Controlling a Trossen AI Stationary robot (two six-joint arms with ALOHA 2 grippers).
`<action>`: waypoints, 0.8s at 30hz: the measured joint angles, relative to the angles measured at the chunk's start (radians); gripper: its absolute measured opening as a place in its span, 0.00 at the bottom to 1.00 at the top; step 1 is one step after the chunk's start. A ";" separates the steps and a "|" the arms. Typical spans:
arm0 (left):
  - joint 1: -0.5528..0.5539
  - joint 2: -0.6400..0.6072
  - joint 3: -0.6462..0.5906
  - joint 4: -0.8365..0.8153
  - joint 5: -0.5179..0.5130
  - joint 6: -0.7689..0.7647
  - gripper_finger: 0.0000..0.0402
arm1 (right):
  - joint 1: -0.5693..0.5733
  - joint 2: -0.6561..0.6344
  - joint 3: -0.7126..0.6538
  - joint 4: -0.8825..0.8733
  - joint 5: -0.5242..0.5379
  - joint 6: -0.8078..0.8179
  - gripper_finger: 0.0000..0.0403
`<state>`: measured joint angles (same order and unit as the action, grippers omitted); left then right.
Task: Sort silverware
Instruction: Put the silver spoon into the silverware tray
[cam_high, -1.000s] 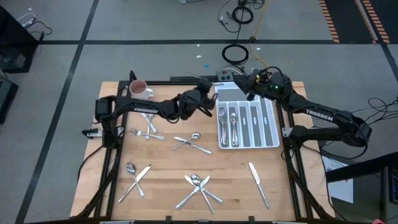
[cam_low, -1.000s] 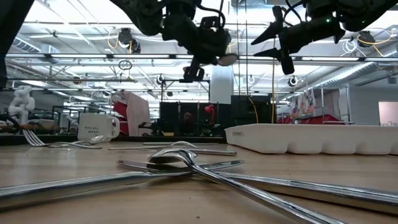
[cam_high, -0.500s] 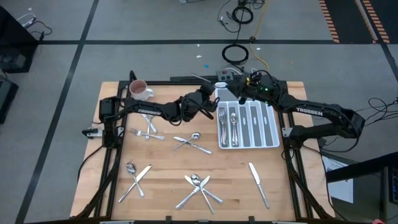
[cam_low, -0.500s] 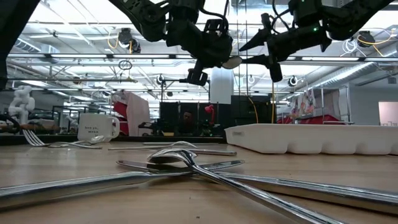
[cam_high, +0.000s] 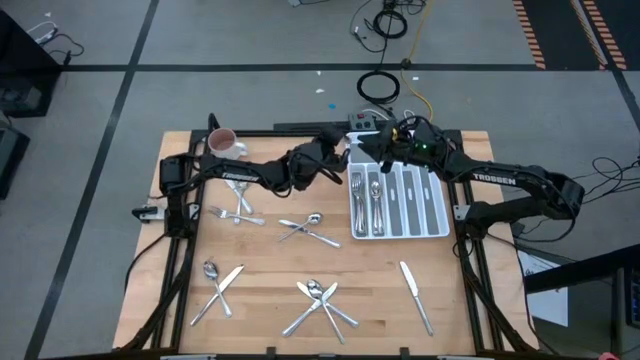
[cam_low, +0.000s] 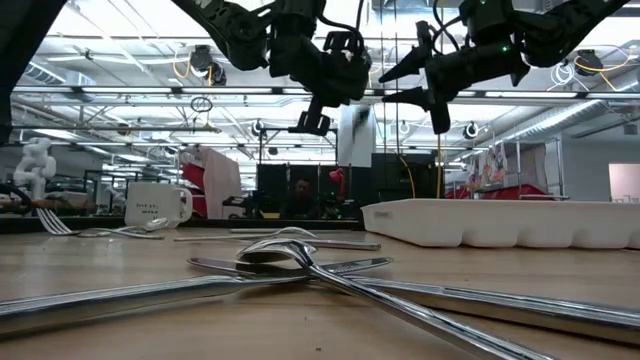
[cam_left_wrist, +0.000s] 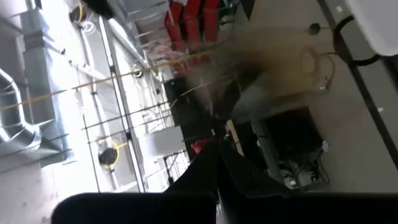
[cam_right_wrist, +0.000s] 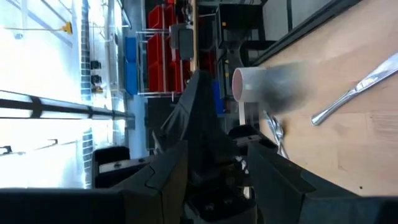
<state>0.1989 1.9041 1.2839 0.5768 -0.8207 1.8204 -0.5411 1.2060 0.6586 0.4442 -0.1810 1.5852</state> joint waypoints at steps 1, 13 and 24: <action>-0.001 0.000 0.000 0.001 0.000 0.000 0.00 | -0.001 0.000 0.000 0.000 -0.002 -0.004 0.40; -0.006 -0.011 0.000 -0.026 -0.072 -0.215 0.00 | 0.002 -0.002 0.000 -0.048 -0.098 -0.314 0.40; -0.031 -0.269 0.000 -0.569 -0.053 -1.136 0.00 | 0.107 0.017 0.008 -0.370 -0.084 -1.040 0.40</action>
<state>0.1679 1.6348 1.2835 0.0078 -0.8742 0.6839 -0.4340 1.2229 0.6665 0.0738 -0.2653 0.5448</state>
